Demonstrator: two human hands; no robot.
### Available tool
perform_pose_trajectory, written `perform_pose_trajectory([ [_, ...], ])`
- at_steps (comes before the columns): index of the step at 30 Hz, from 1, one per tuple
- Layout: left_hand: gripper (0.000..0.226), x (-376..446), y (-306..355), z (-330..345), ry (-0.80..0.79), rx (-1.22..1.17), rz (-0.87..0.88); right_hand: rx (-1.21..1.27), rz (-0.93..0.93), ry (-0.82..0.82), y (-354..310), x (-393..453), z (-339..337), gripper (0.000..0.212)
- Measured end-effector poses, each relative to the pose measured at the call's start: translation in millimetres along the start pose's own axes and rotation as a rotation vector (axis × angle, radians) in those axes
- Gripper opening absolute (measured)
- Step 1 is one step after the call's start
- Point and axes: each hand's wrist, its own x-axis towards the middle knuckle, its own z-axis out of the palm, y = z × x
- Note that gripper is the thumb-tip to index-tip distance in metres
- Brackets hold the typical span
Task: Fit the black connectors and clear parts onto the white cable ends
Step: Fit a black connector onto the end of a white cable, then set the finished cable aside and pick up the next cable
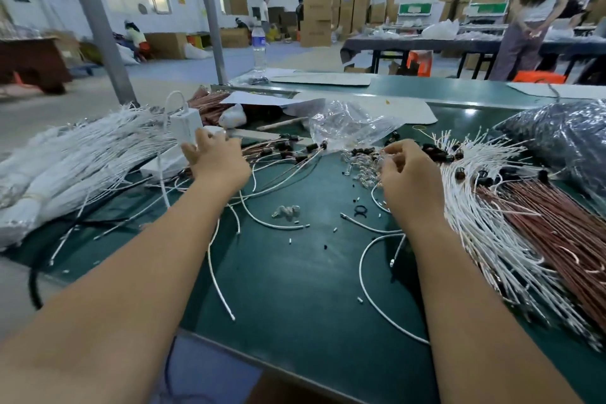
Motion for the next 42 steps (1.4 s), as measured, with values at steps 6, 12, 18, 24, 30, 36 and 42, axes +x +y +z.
perform_pose_trajectory([
  [6, 0.038, -24, 64, -10, 0.017, -0.195, 0.231, -0.046, 0.249, 0.188, 9, 7, -18, 0.032],
  [12, 0.041, -55, 135, 0, -0.248, -0.629, 0.369, 0.02, 0.43, 0.246, 16, 10, -29, 0.039],
  [18, 0.029, -55, 161, 22, -0.237, -0.619, 0.396, -0.278, 0.392, 0.092, 18, 8, -20, 0.029],
  [24, 0.02, -44, 166, 29, -0.262, -0.58, 0.367, -0.52, 0.401, 0.081, 18, 11, -26, 0.035],
  [30, 0.018, -41, 167, 32, -0.26, -0.611, 0.343, -0.538, 0.428, 0.037, 27, 11, -29, 0.019],
  [36, 0.029, -40, 164, 32, -0.27, -0.664, 0.335, -0.599, 0.413, 0.016, 37, 16, -35, 0.031],
  [42, 0.035, -43, 166, 29, -0.275, -0.656, 0.341, -0.581, 0.414, 0.023, 40, 16, -41, 0.033],
])
